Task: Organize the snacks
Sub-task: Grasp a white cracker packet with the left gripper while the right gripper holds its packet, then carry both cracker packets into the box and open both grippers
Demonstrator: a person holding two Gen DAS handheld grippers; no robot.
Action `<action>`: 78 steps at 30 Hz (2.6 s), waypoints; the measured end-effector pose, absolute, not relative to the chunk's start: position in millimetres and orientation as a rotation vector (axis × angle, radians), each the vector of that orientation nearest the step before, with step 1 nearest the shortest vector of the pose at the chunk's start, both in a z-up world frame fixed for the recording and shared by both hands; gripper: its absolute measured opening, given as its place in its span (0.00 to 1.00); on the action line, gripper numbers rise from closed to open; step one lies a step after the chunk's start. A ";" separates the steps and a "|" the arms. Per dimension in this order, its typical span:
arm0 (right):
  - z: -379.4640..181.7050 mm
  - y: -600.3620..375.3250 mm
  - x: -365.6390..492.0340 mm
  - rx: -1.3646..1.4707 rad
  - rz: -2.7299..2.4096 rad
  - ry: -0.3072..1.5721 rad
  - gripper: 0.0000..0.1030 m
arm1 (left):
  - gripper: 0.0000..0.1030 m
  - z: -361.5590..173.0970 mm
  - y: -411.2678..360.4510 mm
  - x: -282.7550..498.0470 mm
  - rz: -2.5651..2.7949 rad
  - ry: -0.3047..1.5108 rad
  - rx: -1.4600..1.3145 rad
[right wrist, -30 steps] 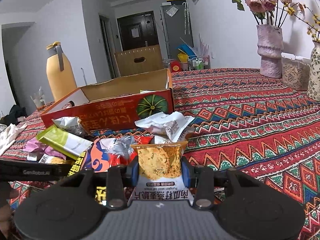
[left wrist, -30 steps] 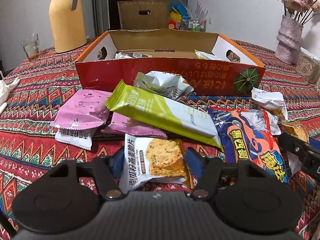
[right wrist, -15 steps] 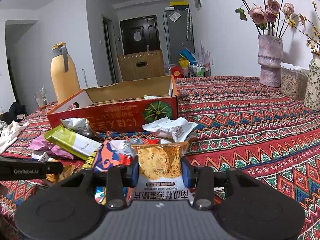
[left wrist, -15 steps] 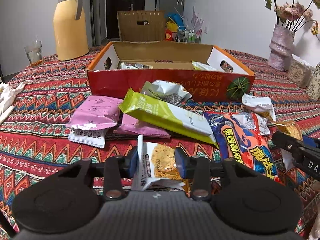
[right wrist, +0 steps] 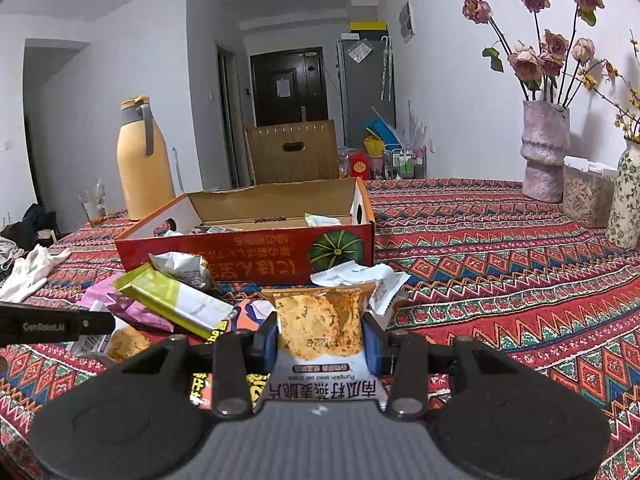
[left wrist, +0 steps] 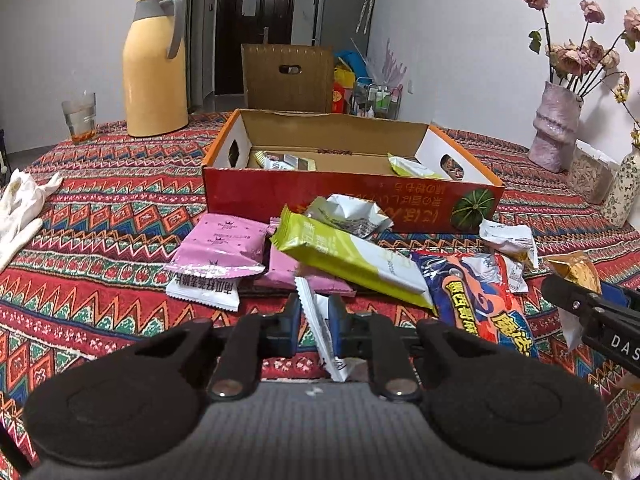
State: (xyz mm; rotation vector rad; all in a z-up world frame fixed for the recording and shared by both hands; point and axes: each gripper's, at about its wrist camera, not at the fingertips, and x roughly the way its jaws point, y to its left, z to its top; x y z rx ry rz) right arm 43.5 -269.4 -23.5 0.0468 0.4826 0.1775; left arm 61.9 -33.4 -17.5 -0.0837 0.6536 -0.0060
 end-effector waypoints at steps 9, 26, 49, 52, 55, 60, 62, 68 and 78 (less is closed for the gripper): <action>-25.0 -270.4 42.8 0.050 0.171 0.489 0.39 | 0.60 -22.5 -32.4 61.5 -0.012 0.675 -0.093; -34.5 -274.1 40.7 0.065 0.177 0.518 0.39 | 0.43 -47.6 -59.3 67.9 -0.009 0.735 0.027; -8.1 -259.2 43.6 0.034 0.201 0.452 0.39 | 0.35 14.7 -34.7 61.5 -0.018 0.555 -0.044; 1.1 -254.1 54.6 0.025 0.208 0.428 0.39 | 0.35 27.8 -32.1 72.1 -0.009 0.521 -0.048; 10.7 -247.7 70.8 0.009 0.217 0.406 0.39 | 0.35 39.3 -29.5 88.3 -0.003 0.495 -0.054; 24.4 -238.2 104.4 -0.012 0.222 0.381 0.39 | 0.35 52.4 -26.2 119.0 0.006 0.471 -0.066; 29.1 -234.2 120.0 -0.019 0.223 0.374 0.39 | 0.35 55.6 -25.6 133.7 0.012 0.466 -0.071; 35.7 -225.0 170.3 -0.020 0.230 0.387 0.39 | 0.35 56.2 -22.6 179.1 0.041 0.478 -0.106; 16.8 -210.8 227.9 -0.031 0.214 0.441 0.39 | 0.35 31.5 -8.9 228.9 0.101 0.518 -0.166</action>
